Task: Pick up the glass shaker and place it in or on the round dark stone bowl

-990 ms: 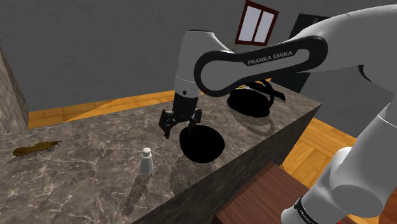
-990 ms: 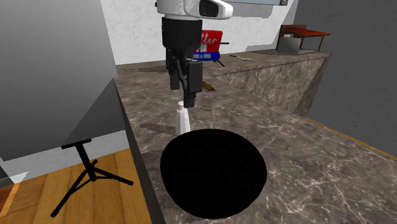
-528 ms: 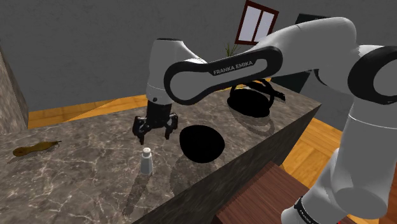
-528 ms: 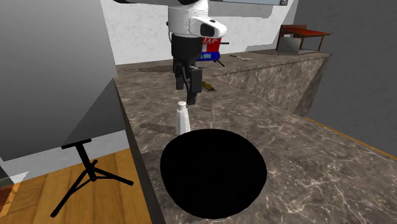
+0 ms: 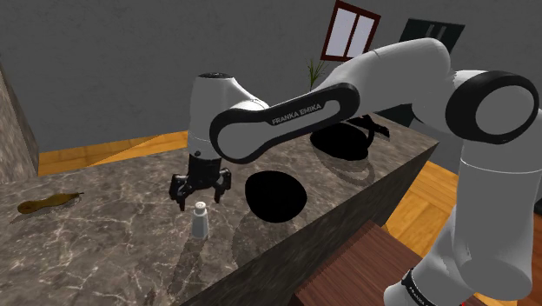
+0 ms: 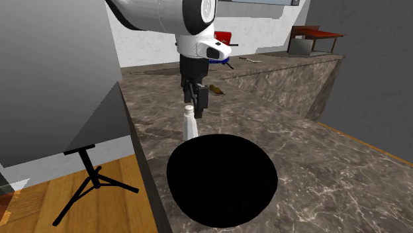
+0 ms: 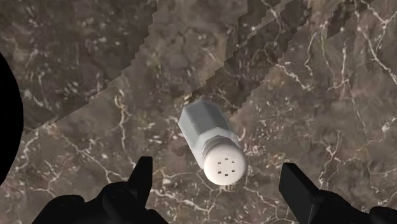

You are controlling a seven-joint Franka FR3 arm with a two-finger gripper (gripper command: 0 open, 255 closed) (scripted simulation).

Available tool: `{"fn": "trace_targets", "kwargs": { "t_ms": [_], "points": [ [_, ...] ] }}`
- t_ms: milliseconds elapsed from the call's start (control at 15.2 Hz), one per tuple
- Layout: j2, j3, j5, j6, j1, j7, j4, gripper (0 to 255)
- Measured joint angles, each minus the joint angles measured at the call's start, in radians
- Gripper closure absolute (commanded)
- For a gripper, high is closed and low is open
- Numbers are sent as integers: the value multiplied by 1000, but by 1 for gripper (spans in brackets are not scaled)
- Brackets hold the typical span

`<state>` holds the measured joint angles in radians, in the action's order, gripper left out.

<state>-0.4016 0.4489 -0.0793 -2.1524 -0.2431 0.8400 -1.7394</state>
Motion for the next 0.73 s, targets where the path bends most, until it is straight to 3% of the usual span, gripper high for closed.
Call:
{"fn": "trace_targets", "kwargs": {
  "t_ms": [528, 594, 726],
  "points": [
    [-12, -2, -6, -18, -4, 4, -7, 0],
    [-12, -2, -6, -18, -4, 4, -7, 255],
    [-12, -2, -6, -18, -4, 4, -7, 255]
  ]
}}
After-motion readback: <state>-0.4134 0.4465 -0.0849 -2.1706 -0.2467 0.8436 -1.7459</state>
